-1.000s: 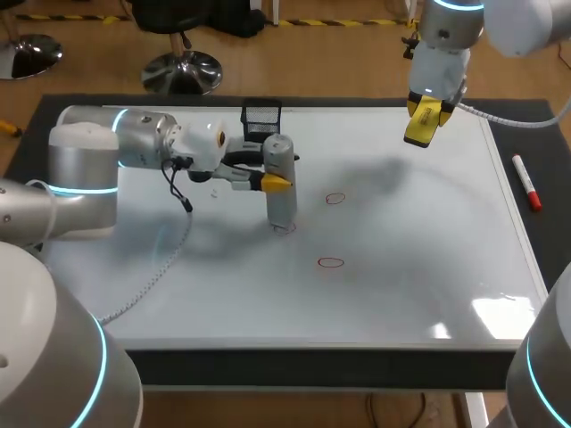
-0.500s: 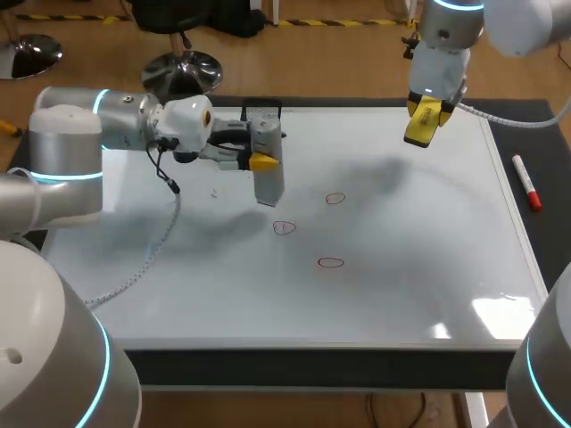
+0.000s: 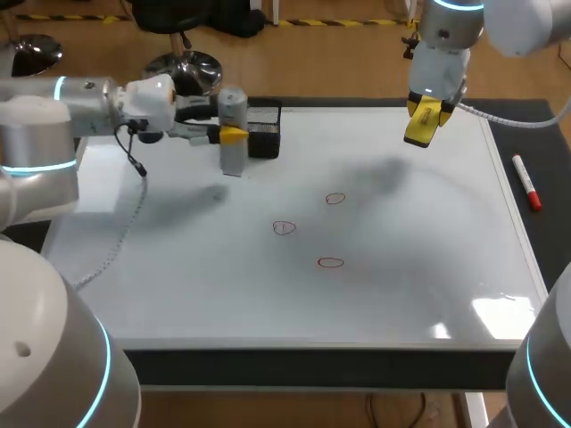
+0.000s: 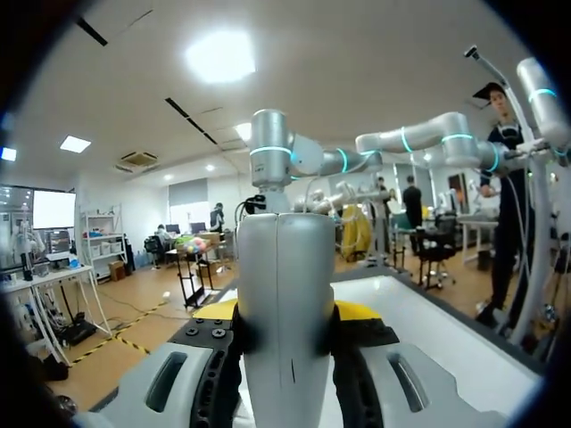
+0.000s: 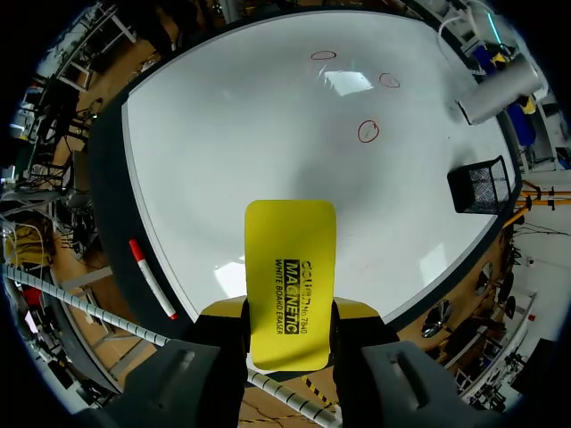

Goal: Pick up the inspection probe, press it on each red-marked spot on the whiteboard one by one, put down the probe, pick up the eraser, and wipe off all the red marks.

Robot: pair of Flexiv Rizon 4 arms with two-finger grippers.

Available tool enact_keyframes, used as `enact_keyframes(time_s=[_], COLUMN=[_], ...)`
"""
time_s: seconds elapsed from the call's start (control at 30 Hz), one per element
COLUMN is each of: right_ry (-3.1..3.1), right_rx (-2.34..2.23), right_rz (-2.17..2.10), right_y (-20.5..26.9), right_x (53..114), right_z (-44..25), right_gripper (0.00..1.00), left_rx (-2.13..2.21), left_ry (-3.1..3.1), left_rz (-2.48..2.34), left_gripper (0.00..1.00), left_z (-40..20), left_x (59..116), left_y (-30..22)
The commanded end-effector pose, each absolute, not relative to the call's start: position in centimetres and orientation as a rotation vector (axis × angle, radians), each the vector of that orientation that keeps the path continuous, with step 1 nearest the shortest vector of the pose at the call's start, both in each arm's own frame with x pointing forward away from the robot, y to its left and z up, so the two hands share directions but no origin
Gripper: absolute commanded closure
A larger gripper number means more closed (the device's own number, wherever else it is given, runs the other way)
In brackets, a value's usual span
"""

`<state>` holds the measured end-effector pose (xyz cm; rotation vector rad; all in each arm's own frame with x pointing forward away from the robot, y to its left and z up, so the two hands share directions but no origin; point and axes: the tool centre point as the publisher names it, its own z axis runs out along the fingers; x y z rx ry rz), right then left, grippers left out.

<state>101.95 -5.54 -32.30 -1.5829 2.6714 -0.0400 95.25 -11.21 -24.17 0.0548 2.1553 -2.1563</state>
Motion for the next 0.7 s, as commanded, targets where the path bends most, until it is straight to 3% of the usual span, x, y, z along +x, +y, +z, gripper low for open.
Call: enact_keyframes(time_s=[0.03, 0.7], right_ry=[2.670, 2.670], right_rx=[-1.586, -1.586], right_rz=[-0.045, -0.045], right_y=[-5.6, -5.6], right_x=[101.9, 101.9], right_z=[-32.2, -32.2], right_gripper=[1.00, 1.00], left_rx=[0.029, -0.165], left_ry=[2.145, 2.086], left_rz=[-2.113, -2.050], left_gripper=[1.00, 1.00], left_z=[-23.8, -25.3], left_x=[96.1, 100.4], left_y=[-9.3, -4.3])
